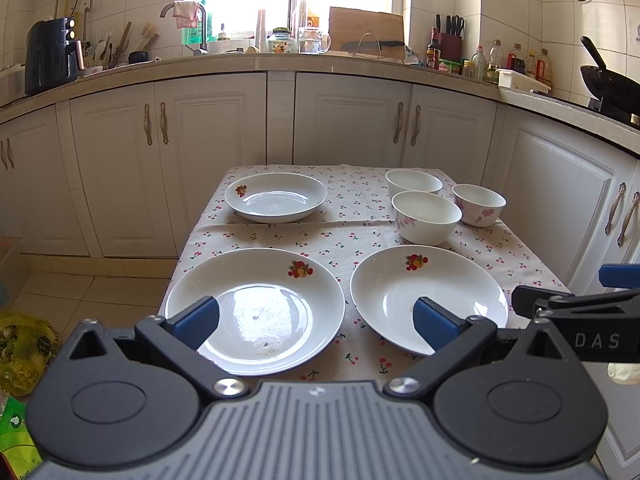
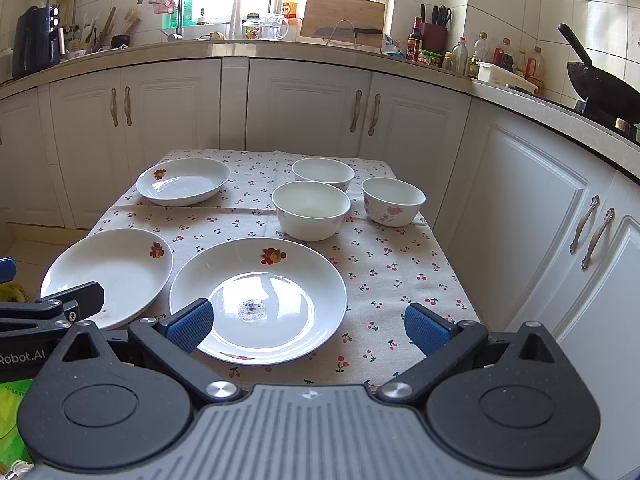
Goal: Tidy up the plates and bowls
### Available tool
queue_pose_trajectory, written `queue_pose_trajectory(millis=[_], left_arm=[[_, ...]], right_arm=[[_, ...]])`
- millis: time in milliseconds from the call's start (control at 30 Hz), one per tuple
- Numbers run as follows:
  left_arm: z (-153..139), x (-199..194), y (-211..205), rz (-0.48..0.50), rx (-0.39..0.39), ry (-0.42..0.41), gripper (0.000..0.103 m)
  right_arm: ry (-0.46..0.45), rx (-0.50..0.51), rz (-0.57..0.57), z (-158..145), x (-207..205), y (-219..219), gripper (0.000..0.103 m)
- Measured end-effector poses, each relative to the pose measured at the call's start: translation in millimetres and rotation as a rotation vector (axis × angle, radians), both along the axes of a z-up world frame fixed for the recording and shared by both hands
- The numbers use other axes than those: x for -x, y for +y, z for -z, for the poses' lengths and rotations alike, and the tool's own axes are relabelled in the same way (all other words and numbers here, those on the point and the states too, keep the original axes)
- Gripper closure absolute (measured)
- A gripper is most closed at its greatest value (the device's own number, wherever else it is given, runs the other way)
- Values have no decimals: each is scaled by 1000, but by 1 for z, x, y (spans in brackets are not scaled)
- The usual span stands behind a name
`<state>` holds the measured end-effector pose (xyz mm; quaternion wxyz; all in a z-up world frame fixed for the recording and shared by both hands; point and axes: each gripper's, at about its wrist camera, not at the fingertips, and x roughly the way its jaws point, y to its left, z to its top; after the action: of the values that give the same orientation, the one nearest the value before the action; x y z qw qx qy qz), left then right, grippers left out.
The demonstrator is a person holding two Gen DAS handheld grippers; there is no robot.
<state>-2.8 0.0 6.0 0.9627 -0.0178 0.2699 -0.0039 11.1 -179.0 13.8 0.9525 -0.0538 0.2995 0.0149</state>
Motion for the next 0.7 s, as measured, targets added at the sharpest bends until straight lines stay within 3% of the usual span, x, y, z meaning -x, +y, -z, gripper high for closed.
queue_pose_trajectory(millis=[700], left_arm=[[2,-5,0,-3,-3,9,1]], right_arm=[[-2,0,8,0,-4,0,0]])
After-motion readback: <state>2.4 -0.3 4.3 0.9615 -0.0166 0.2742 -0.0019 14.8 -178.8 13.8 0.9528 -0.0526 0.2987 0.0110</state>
